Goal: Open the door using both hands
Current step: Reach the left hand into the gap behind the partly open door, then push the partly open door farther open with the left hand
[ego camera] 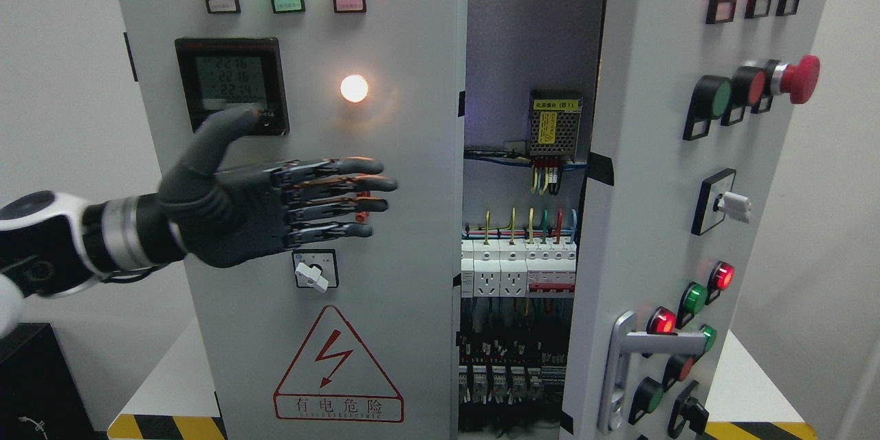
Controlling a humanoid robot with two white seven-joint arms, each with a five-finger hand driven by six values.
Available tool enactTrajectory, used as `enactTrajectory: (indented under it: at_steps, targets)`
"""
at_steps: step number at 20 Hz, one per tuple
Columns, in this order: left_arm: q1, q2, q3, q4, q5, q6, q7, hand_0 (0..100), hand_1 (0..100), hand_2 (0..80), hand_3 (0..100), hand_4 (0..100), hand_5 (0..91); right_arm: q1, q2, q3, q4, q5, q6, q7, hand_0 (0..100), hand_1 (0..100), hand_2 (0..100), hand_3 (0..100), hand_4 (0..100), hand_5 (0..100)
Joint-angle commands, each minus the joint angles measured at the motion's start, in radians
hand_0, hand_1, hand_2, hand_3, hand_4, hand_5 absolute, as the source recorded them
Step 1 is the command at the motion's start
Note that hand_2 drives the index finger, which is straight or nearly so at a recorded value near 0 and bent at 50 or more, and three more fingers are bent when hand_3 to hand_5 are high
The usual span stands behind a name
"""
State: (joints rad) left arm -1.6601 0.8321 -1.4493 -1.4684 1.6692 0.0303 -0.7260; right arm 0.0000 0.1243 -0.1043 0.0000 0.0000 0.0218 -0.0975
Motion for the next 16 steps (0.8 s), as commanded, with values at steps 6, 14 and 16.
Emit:
enactTrajectory:
  at_steps: [6, 14, 16]
  targets:
    - [-0.013, -0.548, 0.155, 0.007, 0.007, 0.111, 0.154, 0, 0, 0.0, 0, 0, 0.0, 0.014, 0.000, 0.000, -0.012, 0.011, 0.000, -0.001, 0, 0, 0, 0, 0, 0]
    - [-0.013, -0.666, 0.179, -0.030, -0.032, 0.111, 0.407, 0, 0, 0.0, 0, 0, 0.0, 0.014, 0.000, 0.000, -0.012, 0.011, 0.000, -0.001, 0, 0, 0, 0, 0, 0]
    - [-0.013, -0.703, 0.179, -0.065, -0.084, 0.109, 0.463, 0, 0, 0.0, 0, 0, 0.0, 0.014, 0.000, 0.000, -0.012, 0.011, 0.000, -0.001, 0, 0, 0, 0, 0, 0]
